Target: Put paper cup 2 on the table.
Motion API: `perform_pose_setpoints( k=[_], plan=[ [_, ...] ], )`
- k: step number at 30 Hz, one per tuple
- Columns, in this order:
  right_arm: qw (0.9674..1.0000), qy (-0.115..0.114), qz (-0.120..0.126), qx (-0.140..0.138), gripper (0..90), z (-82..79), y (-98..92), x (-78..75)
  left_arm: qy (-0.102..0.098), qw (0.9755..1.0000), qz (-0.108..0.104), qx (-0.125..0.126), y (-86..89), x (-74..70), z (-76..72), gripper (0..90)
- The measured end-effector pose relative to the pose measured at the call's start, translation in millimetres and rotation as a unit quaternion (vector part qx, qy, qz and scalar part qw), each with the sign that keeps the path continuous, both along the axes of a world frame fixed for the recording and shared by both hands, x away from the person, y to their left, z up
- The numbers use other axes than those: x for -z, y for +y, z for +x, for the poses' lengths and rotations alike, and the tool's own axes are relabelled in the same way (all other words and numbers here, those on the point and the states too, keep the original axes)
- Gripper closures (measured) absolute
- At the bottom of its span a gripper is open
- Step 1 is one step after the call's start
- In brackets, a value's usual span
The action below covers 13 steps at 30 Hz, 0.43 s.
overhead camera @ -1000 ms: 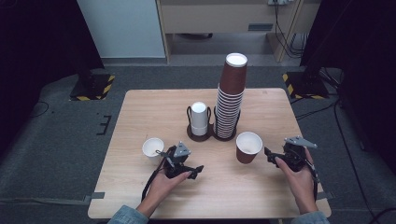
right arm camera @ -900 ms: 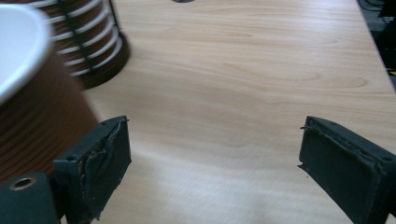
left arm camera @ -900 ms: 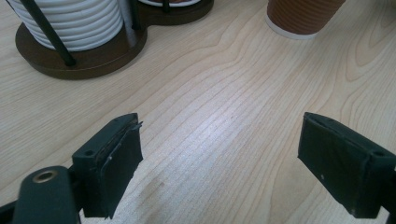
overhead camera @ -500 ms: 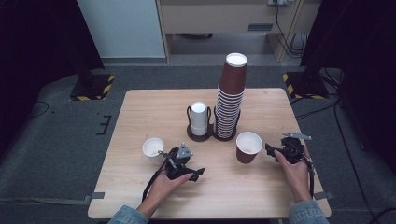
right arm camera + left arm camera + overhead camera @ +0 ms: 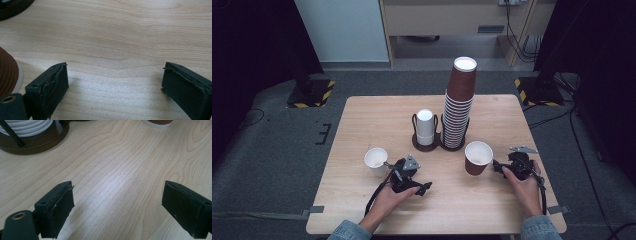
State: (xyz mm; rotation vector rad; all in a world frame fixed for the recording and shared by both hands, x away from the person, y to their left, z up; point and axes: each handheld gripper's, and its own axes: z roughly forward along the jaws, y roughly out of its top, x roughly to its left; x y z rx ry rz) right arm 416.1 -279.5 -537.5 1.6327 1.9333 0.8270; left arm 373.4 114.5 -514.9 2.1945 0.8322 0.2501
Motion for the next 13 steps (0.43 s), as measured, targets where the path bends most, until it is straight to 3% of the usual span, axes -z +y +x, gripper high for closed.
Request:
perform_pose_setpoints(
  k=[1, 13],
  plan=[
    [0.9999, -0.005, -0.009, 0.0, 5.7, -0.6, 1.8, 1.3, 0.0, 1.0, 0.0, 0.0, 0.0, 0.0, 0.0, 9.4],
    [1.0, -0.001, -0.009, 0.002, 1.5, -0.5, 4.5, 2.5, -0.001, 1.0, 0.0, 0.002, 0.4, -1.3, -0.7, 9.4]
  ],
)
